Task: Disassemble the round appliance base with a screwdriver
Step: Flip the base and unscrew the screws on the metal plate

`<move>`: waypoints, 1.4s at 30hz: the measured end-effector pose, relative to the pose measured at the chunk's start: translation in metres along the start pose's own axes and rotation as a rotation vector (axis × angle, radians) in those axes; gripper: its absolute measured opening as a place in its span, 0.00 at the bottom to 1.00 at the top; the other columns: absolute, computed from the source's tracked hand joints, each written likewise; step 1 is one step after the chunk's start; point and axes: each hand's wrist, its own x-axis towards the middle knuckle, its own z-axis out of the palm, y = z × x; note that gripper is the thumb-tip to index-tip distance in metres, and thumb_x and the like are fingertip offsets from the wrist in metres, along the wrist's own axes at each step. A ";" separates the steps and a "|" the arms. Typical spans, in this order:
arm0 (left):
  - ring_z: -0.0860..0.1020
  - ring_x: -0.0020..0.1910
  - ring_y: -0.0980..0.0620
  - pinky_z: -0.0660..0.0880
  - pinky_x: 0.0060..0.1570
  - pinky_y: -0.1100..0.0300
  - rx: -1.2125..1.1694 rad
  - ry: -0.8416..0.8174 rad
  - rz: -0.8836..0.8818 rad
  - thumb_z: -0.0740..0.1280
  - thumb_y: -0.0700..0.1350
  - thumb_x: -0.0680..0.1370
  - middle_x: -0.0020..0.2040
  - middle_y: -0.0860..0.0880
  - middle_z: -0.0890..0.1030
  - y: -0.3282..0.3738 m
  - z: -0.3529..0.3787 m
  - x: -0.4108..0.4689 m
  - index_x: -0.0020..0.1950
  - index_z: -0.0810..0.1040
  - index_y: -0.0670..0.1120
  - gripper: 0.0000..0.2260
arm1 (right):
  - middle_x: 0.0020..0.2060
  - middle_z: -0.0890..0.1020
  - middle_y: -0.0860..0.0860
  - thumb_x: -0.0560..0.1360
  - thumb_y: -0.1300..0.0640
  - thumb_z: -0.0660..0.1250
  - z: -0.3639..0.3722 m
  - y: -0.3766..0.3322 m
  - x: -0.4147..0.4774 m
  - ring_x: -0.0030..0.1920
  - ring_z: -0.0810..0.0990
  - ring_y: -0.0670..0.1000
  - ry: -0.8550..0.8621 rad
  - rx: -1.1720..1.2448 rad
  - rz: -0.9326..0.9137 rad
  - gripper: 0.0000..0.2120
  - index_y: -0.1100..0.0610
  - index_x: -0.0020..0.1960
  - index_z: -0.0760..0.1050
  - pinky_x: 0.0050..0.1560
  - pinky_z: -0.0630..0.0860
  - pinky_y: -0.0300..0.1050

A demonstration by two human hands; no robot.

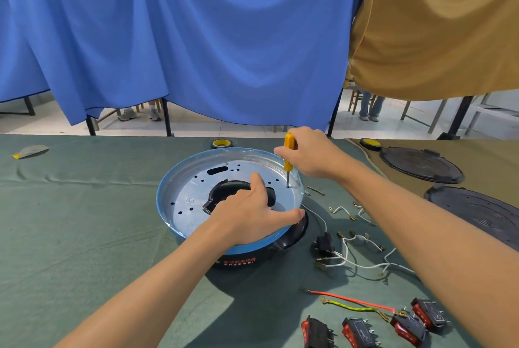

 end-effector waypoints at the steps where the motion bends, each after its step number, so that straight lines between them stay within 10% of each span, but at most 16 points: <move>1: 0.77 0.49 0.47 0.71 0.45 0.50 0.000 0.000 -0.001 0.57 0.78 0.64 0.50 0.52 0.75 0.000 0.000 0.000 0.69 0.57 0.47 0.45 | 0.28 0.69 0.53 0.76 0.50 0.65 -0.004 0.000 0.002 0.29 0.66 0.50 -0.069 -0.012 0.011 0.14 0.58 0.37 0.68 0.30 0.66 0.46; 5: 0.77 0.47 0.46 0.70 0.41 0.50 0.010 0.004 -0.004 0.57 0.78 0.65 0.45 0.52 0.75 0.001 0.000 -0.002 0.67 0.57 0.46 0.44 | 0.30 0.65 0.52 0.76 0.53 0.66 -0.004 -0.001 0.001 0.30 0.64 0.48 -0.337 -0.104 0.028 0.09 0.56 0.41 0.69 0.29 0.61 0.42; 9: 0.77 0.47 0.46 0.70 0.43 0.50 0.007 -0.001 -0.014 0.57 0.77 0.66 0.44 0.54 0.74 0.001 -0.002 -0.004 0.63 0.59 0.46 0.40 | 0.30 0.66 0.52 0.75 0.53 0.66 -0.004 -0.008 0.001 0.30 0.63 0.49 -0.253 -0.113 0.010 0.11 0.57 0.40 0.69 0.30 0.61 0.45; 16: 0.76 0.50 0.44 0.74 0.52 0.46 -0.046 0.036 -0.061 0.59 0.76 0.66 0.49 0.49 0.75 -0.002 -0.008 -0.002 0.65 0.58 0.45 0.42 | 0.21 0.75 0.46 0.76 0.52 0.64 -0.043 -0.029 0.004 0.29 0.74 0.40 0.412 0.217 0.014 0.16 0.57 0.33 0.66 0.28 0.65 0.29; 20: 0.75 0.52 0.44 0.74 0.53 0.46 -0.113 0.087 -0.098 0.58 0.77 0.63 0.53 0.48 0.75 -0.012 -0.014 0.000 0.64 0.57 0.44 0.45 | 0.32 0.76 0.53 0.79 0.52 0.57 -0.063 -0.026 0.008 0.40 0.81 0.53 0.587 0.285 0.109 0.14 0.55 0.36 0.61 0.38 0.74 0.46; 26: 0.74 0.57 0.44 0.73 0.57 0.46 -0.167 0.048 -0.160 0.58 0.80 0.56 0.61 0.47 0.73 -0.034 -0.023 0.009 0.68 0.58 0.44 0.53 | 0.34 0.74 0.56 0.80 0.56 0.58 -0.047 -0.001 0.001 0.29 0.72 0.51 0.077 0.423 0.178 0.08 0.58 0.43 0.65 0.36 0.70 0.48; 31: 0.73 0.60 0.43 0.72 0.59 0.45 -0.101 -0.023 -0.176 0.57 0.80 0.55 0.66 0.45 0.73 -0.038 -0.020 0.013 0.74 0.53 0.43 0.58 | 0.38 0.80 0.51 0.72 0.56 0.71 -0.008 0.014 -0.011 0.38 0.76 0.49 -0.256 -0.051 0.053 0.04 0.53 0.40 0.78 0.39 0.70 0.41; 42: 0.74 0.60 0.42 0.72 0.58 0.47 -0.034 -0.027 -0.176 0.57 0.77 0.61 0.66 0.43 0.74 -0.032 -0.018 0.018 0.76 0.51 0.42 0.55 | 0.48 0.80 0.57 0.73 0.60 0.69 0.041 0.026 -0.022 0.46 0.79 0.58 -0.445 -0.256 -0.005 0.04 0.51 0.43 0.77 0.50 0.79 0.54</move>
